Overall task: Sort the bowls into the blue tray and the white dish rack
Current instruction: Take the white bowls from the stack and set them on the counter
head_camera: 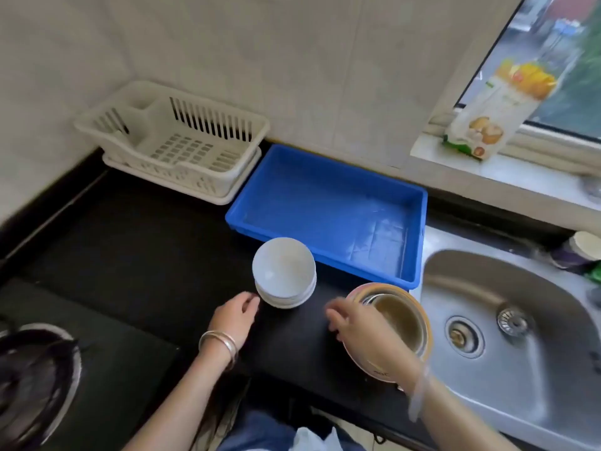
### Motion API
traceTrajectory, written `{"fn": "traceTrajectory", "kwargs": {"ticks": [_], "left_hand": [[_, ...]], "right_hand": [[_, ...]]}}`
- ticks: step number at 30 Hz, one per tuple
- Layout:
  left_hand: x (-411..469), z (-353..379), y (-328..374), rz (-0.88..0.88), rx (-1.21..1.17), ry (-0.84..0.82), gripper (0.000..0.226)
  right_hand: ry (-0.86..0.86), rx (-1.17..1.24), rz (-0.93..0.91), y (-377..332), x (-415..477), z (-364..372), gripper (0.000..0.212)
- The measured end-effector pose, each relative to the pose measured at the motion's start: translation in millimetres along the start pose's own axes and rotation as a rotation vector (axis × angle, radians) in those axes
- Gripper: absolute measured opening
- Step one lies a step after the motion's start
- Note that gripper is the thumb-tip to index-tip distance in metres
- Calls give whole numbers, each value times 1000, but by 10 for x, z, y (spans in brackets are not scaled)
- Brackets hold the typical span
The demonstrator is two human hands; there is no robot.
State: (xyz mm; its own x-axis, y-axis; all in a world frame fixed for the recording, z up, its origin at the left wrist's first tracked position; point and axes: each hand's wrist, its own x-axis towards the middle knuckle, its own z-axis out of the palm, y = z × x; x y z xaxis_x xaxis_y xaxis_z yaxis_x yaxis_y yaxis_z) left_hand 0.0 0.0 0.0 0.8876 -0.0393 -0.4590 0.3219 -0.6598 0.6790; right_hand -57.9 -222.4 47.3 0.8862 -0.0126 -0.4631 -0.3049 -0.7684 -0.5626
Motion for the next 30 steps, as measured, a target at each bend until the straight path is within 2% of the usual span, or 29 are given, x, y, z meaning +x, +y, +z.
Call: {"fn": "traceTrajectory", "kwargs": {"ticks": [2, 5, 8, 13, 20, 25, 30], "left_hand": [[74, -30, 89, 5, -128, 105, 29], [165, -46, 250, -1, -200, 128, 39], [190, -11, 311, -23, -233, 106, 42], [217, 30, 328, -60, -307, 133, 41], [251, 37, 287, -124, -506, 125, 40], [260, 74, 233, -134, -551, 106, 30], [300, 94, 316, -117, -371, 151, 30]], "right_hand": [[155, -34, -18, -137, 240, -86, 24], [243, -109, 10, -322, 577, -145, 36], [261, -183, 21, -399, 755, -77, 36], [360, -329, -1, -497, 887, -25, 14], [320, -513, -70, -517, 911, -44, 16], [393, -324, -54, -449, 865, -160, 13], [458, -76, -29, -359, 737, -314, 23]]}}
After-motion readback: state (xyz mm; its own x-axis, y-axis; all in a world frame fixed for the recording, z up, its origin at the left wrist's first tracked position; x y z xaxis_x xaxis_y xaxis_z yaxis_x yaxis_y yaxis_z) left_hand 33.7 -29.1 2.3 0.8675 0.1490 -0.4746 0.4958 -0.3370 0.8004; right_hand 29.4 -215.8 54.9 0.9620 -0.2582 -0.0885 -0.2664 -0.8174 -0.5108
